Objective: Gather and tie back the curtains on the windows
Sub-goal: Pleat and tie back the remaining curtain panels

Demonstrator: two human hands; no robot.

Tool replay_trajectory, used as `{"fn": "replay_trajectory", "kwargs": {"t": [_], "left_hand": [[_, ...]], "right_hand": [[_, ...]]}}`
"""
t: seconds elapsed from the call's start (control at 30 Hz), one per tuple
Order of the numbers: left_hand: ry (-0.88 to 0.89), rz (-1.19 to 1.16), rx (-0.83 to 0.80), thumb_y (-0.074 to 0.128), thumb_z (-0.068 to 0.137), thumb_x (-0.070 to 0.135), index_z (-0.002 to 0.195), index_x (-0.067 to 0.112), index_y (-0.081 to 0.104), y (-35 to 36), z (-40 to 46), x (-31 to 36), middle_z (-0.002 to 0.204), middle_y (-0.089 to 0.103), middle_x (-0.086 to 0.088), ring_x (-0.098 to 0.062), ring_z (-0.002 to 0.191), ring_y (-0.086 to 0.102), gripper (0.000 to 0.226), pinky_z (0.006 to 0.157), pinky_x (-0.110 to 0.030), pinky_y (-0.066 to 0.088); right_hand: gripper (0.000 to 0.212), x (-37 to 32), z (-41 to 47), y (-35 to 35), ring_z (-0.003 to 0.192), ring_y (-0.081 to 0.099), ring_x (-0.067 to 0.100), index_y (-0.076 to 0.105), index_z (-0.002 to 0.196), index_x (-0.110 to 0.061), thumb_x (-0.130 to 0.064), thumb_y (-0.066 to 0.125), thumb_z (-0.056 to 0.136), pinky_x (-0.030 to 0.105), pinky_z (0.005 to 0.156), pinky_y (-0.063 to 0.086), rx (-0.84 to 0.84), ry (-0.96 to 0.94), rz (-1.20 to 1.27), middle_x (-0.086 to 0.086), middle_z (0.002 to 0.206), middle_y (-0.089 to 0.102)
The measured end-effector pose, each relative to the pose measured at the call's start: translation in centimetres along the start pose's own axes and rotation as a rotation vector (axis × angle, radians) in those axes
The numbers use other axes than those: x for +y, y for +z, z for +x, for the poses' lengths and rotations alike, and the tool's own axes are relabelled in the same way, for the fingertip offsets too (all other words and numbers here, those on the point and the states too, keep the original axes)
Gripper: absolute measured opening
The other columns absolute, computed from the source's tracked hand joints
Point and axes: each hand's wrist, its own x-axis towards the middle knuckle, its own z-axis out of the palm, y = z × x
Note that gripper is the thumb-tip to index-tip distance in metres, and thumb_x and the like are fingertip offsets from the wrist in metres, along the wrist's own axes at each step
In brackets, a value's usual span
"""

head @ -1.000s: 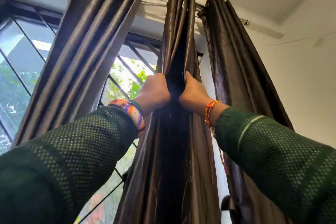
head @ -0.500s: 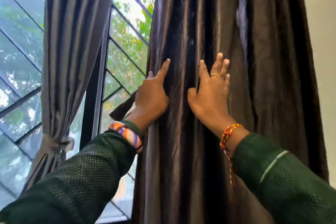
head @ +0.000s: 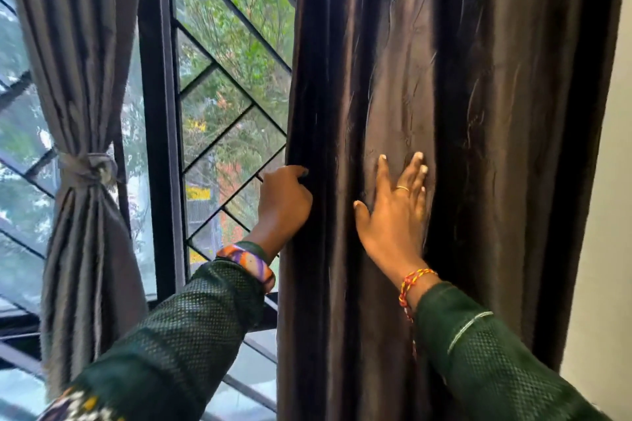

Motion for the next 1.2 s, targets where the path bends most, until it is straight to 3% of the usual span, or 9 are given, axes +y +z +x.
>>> {"fn": "replay_trajectory", "kwargs": {"t": [0.13, 0.27, 0.57, 0.77, 0.83, 0.93, 1.07, 1.13, 1.2], "left_hand": [[-0.024, -0.005, -0.075, 0.042, 0.082, -0.005, 0.124, 0.006, 0.059, 1.4, -1.7, -1.2, 0.126, 0.060, -0.016, -0.027, 0.120, 0.054, 0.047, 0.101, -0.023, 0.036], [-0.031, 0.007, -0.107, 0.041, 0.083, -0.004, 0.124, 0.004, 0.058, 2.6, -3.3, -1.9, 0.126, 0.060, -0.018, -0.029, 0.120, 0.054, 0.045, 0.101, -0.026, 0.036], [-0.050, 0.013, -0.061, 0.041, 0.086, 0.000, 0.106, -0.001, 0.068, 3.6, -8.2, -5.4, 0.110, 0.067, -0.021, -0.032, 0.105, 0.061, 0.034, 0.091, -0.026, 0.036], [0.003, -0.074, -0.030, 0.051, 0.079, 0.054, 0.067, 0.007, 0.071, 3.5, -9.4, -4.8, 0.059, 0.066, -0.008, -0.019, 0.054, 0.057, 0.053, 0.055, -0.026, 0.041], [-0.028, -0.041, -0.053, 0.056, 0.076, 0.062, 0.061, 0.008, 0.066, 3.7, -9.4, -4.4, 0.053, 0.060, -0.002, -0.012, 0.048, 0.054, 0.057, 0.046, -0.019, 0.038], [-0.066, -0.006, -0.017, 0.054, 0.089, 0.041, 0.069, 0.002, 0.067, 4.2, -9.5, -4.0, 0.062, 0.062, -0.014, -0.023, 0.055, 0.054, 0.046, 0.050, -0.020, 0.030], [-0.067, 0.040, 0.026, 0.041, 0.097, 0.019, 0.084, -0.013, 0.064, 4.4, -9.5, -4.2, 0.085, 0.063, -0.030, -0.038, 0.079, 0.059, 0.041, 0.063, -0.030, 0.033], [-0.038, 0.086, 0.027, 0.044, 0.094, 0.016, 0.081, -0.013, 0.062, 3.9, -9.7, -4.6, 0.082, 0.062, -0.031, -0.039, 0.077, 0.058, 0.036, 0.062, -0.031, 0.030], [-0.022, 0.130, 0.031, 0.048, 0.090, 0.012, 0.078, -0.012, 0.060, 3.2, -10.1, -4.7, 0.077, 0.059, -0.029, -0.035, 0.069, 0.051, 0.030, 0.060, -0.028, 0.025]], "right_hand": [[0.073, 0.8, -2.4, 1.7, 0.143, -0.003, 0.033, 0.023, 0.148, -0.008, -0.013, 0.058, 0.083, 0.047, 0.116, 0.007, 0.092, -0.207, -0.027, 0.025, 0.155, 0.002], [0.069, 0.6, -4.8, 3.5, 0.138, 0.030, 0.036, 0.036, 0.139, 0.004, -0.010, 0.062, 0.077, 0.045, 0.109, 0.024, 0.065, -0.412, -0.048, 0.023, 0.150, 0.030], [0.084, 1.5, -6.6, 6.5, 0.145, -0.009, 0.036, 0.041, 0.138, 0.001, -0.053, 0.062, 0.077, 0.054, 0.110, -0.013, -0.119, -0.010, -0.260, 0.020, 0.157, -0.008], [0.049, 1.4, -8.8, 8.0, 0.141, 0.011, 0.026, 0.068, 0.113, -0.021, -0.020, 0.066, 0.063, 0.057, 0.107, -0.011, -0.024, -0.220, -0.247, 0.009, 0.153, 0.031], [0.050, 1.2, -9.9, 7.9, 0.140, 0.014, 0.026, 0.067, 0.115, -0.017, -0.020, 0.057, 0.066, 0.063, 0.106, 0.001, 0.021, -0.264, -0.190, 0.008, 0.150, 0.036], [0.053, 1.4, -11.9, 7.3, 0.143, 0.003, 0.026, 0.055, 0.129, -0.015, -0.026, 0.043, 0.079, 0.070, 0.099, 0.024, 0.017, -0.314, -0.003, 0.011, 0.155, 0.023], [0.073, 2.8, -11.9, 5.8, 0.145, -0.015, 0.012, 0.008, 0.150, -0.013, -0.032, 0.047, 0.090, 0.032, 0.119, 0.008, 0.020, -0.176, 0.421, 0.001, 0.157, -0.013], [0.086, 3.3, -10.4, 5.2, 0.145, 0.010, 0.013, -0.002, 0.150, -0.012, -0.028, 0.056, 0.090, 0.014, 0.115, 0.014, -0.064, 0.033, 0.543, 0.007, 0.158, 0.003], [0.082, 3.5, -9.2, 4.7, 0.125, 0.051, 0.027, 0.003, 0.151, -0.013, -0.019, 0.056, 0.090, 0.029, 0.105, 0.041, -0.224, 0.139, 0.513, 0.017, 0.141, 0.046]]}}
